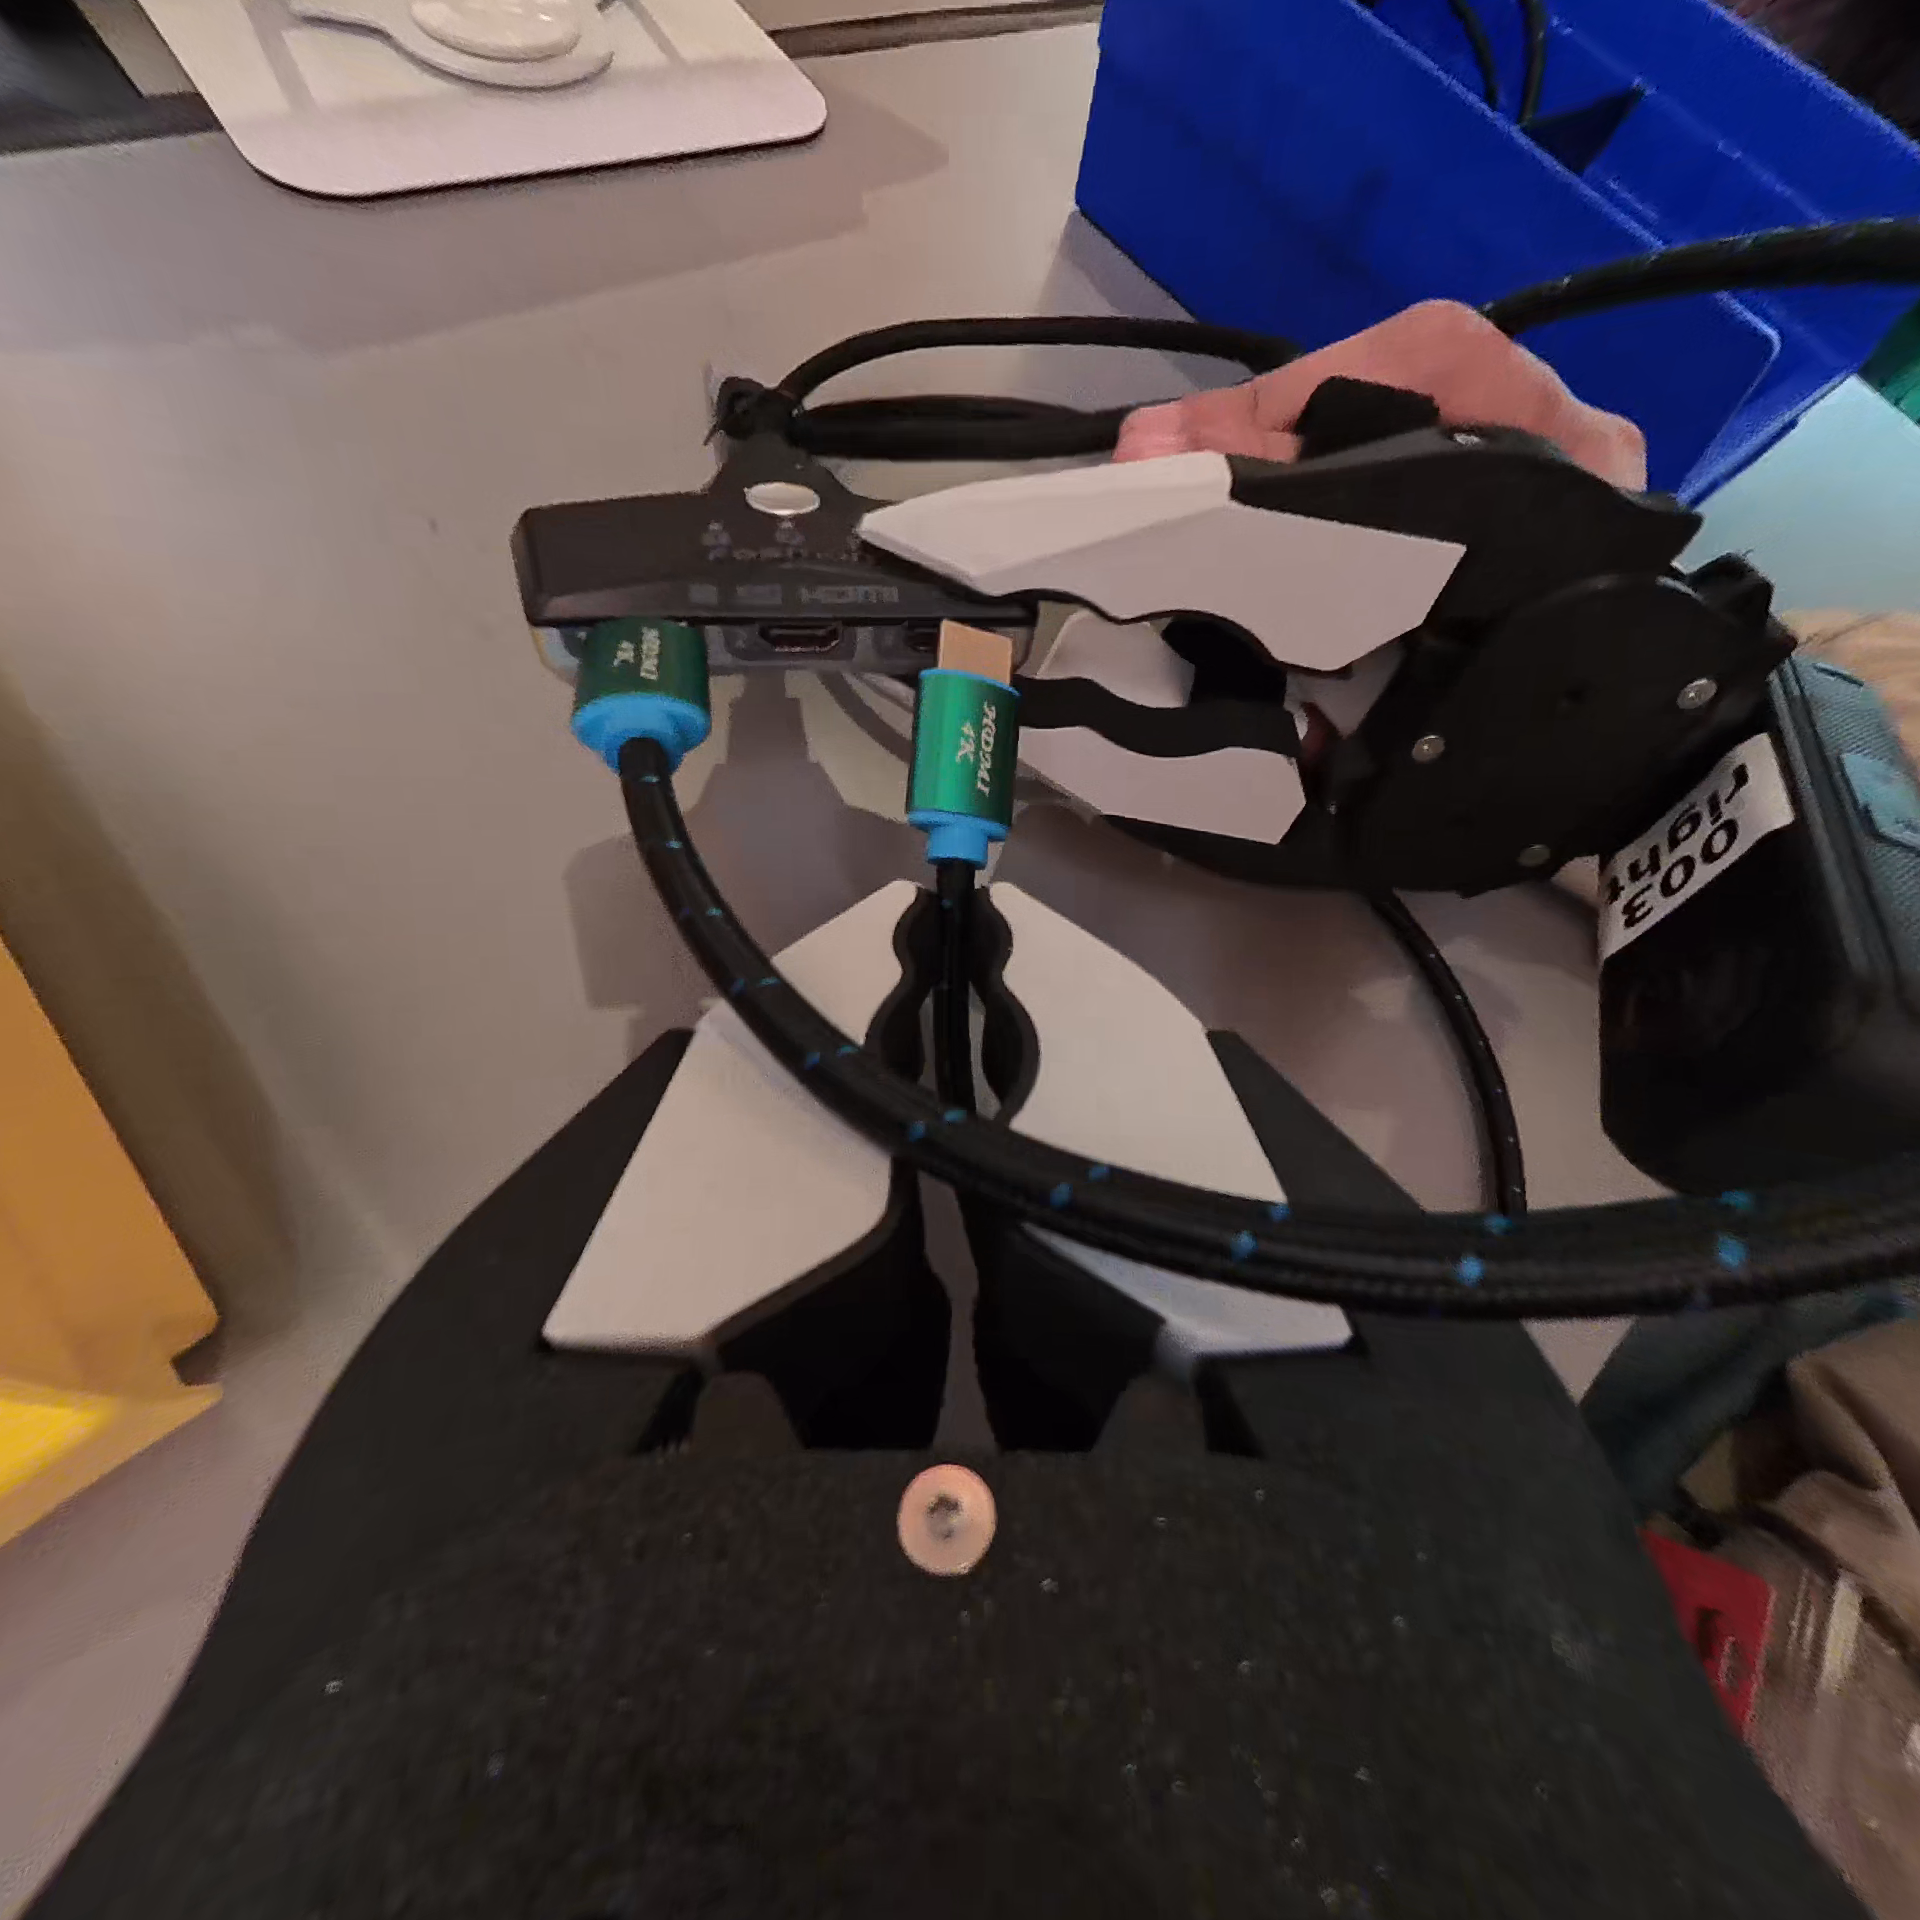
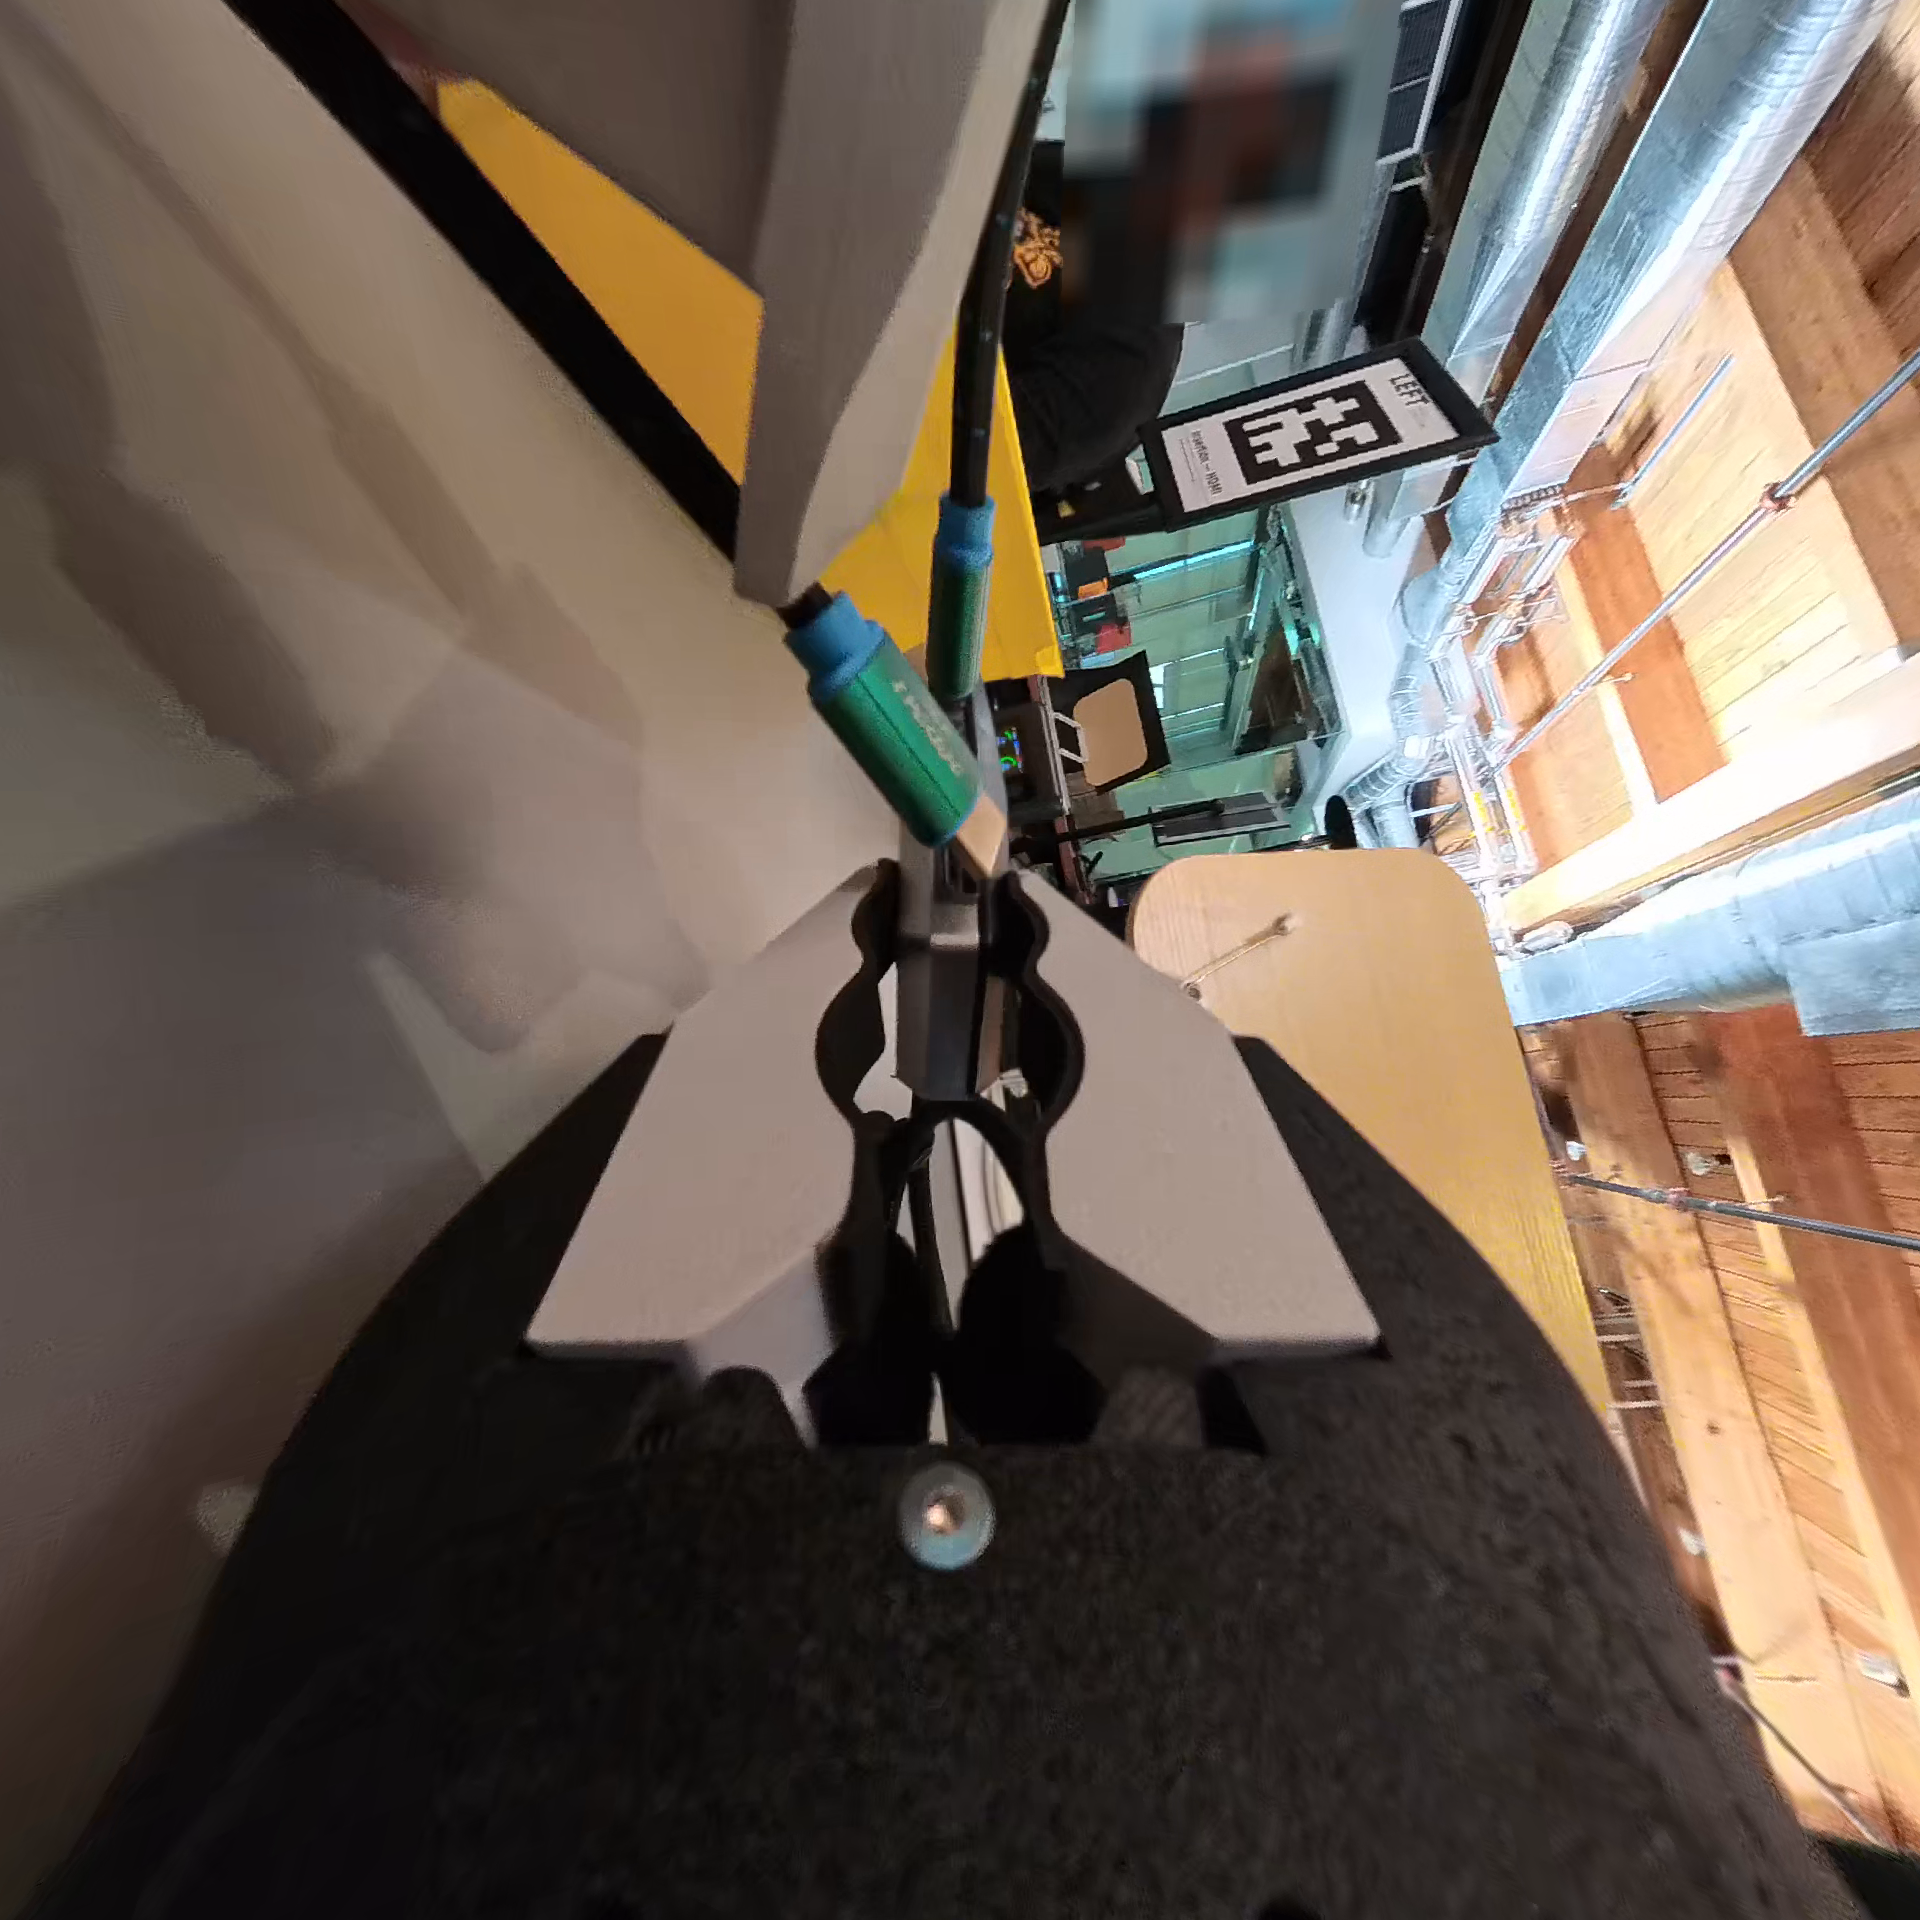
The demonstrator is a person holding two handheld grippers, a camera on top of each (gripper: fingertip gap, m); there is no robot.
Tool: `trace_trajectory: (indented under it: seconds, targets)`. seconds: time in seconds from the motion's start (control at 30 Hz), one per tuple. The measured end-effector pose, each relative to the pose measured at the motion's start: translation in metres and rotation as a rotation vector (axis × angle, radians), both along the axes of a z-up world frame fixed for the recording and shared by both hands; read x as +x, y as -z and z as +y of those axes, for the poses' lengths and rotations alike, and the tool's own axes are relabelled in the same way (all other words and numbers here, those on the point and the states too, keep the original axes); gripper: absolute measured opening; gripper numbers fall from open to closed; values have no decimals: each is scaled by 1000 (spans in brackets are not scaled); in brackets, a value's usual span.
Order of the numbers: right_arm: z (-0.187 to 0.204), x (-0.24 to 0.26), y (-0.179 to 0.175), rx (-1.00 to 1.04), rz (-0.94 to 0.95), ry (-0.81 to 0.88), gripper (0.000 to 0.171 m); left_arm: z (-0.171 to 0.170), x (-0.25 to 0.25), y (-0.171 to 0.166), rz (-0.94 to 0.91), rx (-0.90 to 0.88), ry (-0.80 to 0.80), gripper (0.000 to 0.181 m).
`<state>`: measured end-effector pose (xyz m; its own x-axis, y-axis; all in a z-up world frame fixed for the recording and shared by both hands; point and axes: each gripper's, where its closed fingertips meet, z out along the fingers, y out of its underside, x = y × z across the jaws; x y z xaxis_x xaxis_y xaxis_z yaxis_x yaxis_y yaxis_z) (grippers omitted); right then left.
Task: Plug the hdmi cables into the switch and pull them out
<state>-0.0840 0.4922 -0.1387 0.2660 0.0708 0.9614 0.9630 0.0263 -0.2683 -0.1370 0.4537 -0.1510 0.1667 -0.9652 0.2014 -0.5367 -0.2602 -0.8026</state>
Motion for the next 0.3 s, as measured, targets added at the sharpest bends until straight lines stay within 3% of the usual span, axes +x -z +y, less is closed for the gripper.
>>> trace_trajectory:
  seconds: [0.03, 0.3]
  targets:
    - [0, 0, 0, 4, -12, 3, 18, -1, -1, 1, 0, -22, -2, 6]
    - [2, -1, 6, 22, -153, 43, 19, 3, -1, 11, 11, -103, -68, 5]
